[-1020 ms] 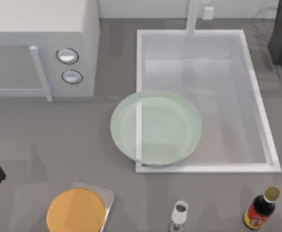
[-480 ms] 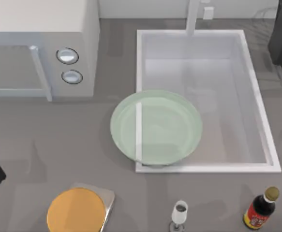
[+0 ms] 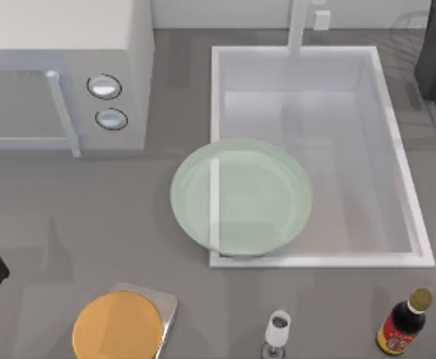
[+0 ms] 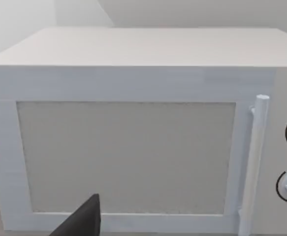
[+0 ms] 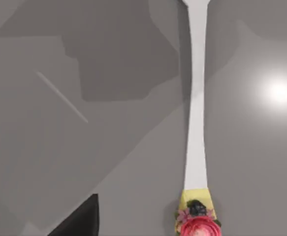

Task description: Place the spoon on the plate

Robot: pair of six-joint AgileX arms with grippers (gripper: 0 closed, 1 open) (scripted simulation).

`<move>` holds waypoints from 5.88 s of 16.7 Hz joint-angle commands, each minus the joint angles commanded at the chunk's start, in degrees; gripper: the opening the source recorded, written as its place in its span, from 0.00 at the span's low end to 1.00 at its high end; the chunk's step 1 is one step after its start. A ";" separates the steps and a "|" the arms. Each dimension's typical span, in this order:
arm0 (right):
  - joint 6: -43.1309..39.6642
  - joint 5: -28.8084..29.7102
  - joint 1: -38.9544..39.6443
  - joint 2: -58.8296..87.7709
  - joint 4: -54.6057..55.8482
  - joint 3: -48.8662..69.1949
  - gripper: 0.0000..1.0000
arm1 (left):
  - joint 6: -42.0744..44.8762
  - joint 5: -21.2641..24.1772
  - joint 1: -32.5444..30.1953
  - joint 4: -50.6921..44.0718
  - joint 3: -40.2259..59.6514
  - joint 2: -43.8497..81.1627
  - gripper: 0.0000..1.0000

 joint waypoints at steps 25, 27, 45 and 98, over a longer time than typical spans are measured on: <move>-3.83 0.04 -0.95 17.83 19.54 -8.34 1.00 | 0.00 0.00 0.00 0.00 0.00 0.00 1.00; -3.83 0.04 -0.95 17.83 19.54 -8.34 0.85 | 0.00 0.00 0.00 0.00 0.00 0.00 1.00; -3.83 0.04 -0.95 17.83 19.54 -8.34 0.00 | 0.00 0.00 0.00 0.00 0.00 0.00 1.00; -3.09 1.74 46.69 57.66 -21.62 77.71 0.00 | 0.00 0.00 0.00 0.00 0.00 0.00 1.00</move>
